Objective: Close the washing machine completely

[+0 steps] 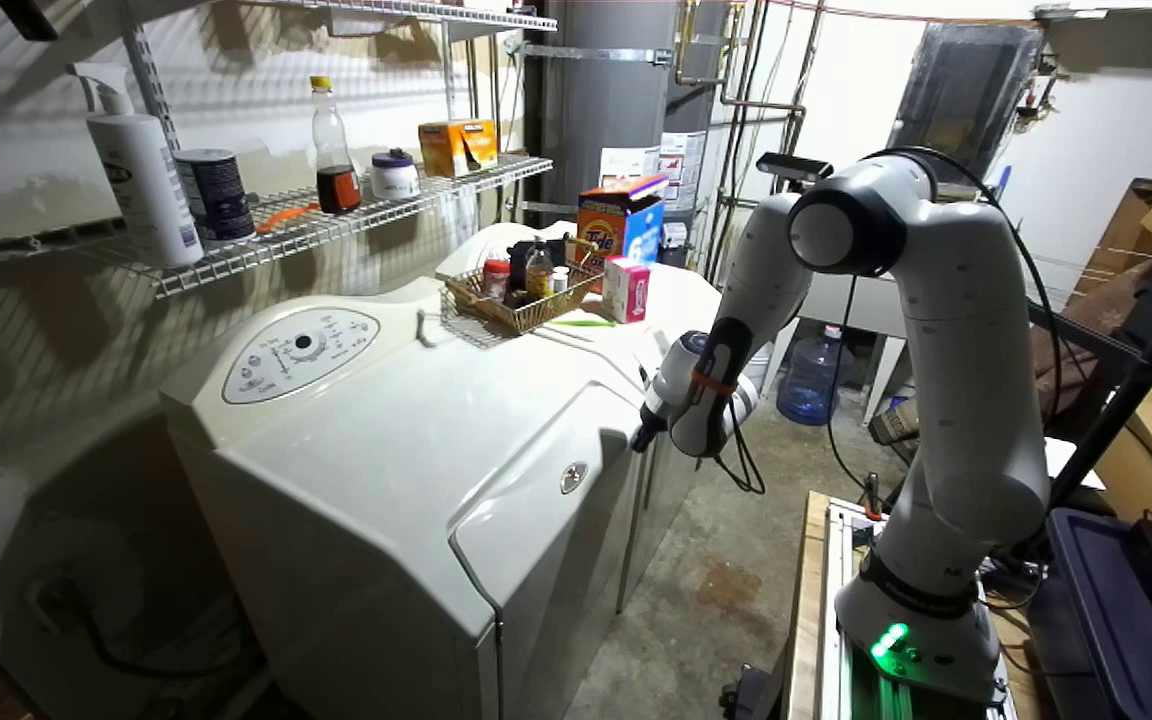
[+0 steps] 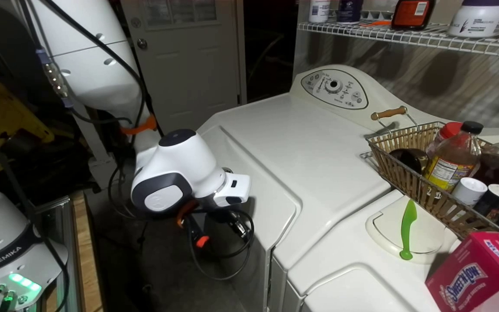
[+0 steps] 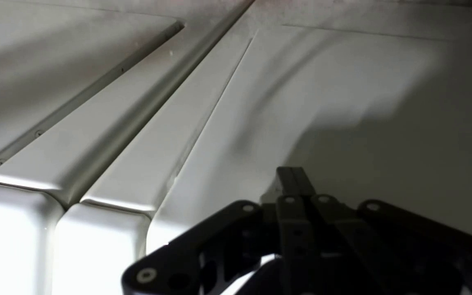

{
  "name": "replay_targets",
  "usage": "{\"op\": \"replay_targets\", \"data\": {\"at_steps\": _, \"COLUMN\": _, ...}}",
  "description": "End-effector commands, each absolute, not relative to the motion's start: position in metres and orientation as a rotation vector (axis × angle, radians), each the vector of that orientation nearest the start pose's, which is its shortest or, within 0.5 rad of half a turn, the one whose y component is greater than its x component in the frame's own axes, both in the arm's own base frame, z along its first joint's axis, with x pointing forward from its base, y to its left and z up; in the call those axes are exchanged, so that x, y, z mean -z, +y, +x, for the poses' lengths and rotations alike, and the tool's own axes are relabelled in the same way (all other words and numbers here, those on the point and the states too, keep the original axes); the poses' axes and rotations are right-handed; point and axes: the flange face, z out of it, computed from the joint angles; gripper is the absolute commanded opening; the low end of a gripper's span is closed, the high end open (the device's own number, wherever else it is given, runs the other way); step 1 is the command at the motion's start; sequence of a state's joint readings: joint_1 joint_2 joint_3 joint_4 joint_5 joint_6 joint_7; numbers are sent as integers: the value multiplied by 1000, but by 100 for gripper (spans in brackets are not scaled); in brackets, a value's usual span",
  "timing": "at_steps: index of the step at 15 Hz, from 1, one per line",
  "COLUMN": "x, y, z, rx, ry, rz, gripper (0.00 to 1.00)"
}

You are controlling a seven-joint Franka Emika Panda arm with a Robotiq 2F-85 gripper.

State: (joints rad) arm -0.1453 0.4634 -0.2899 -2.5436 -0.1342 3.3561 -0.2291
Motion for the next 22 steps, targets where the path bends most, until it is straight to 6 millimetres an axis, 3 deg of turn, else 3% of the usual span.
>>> {"op": "replay_targets", "data": {"at_steps": 1, "x": -158, "y": -197, "z": 424, "rx": 403, "ry": 34, "rz": -3343, "gripper": 33}}
{"op": "replay_targets", "data": {"at_steps": 4, "x": -168, "y": -194, "z": 420, "rx": 272, "ry": 33, "rz": -3328, "gripper": 53}}
{"op": "replay_targets", "data": {"at_steps": 7, "x": -184, "y": -184, "z": 409, "rx": 14, "ry": 29, "rz": -3298, "gripper": 76}}
{"op": "replay_targets", "data": {"at_steps": 11, "x": -232, "y": -166, "z": 402, "rx": -118, "ry": 54, "rz": -3287, "gripper": 99}}
{"op": "replay_targets", "data": {"at_steps": 15, "x": -289, "y": -145, "z": 394, "rx": -154, "ry": 103, "rz": -3245, "gripper": 100}}
{"op": "replay_targets", "data": {"at_steps": 21, "x": -366, "y": -106, "z": 370, "rx": 25, "ry": 192, "rz": -3247, "gripper": 100}}
{"op": "replay_targets", "data": {"at_steps": 22, "x": -346, "y": -119, "z": 393, "rx": -41, "ry": 139, "rz": -3260, "gripper": 100}}
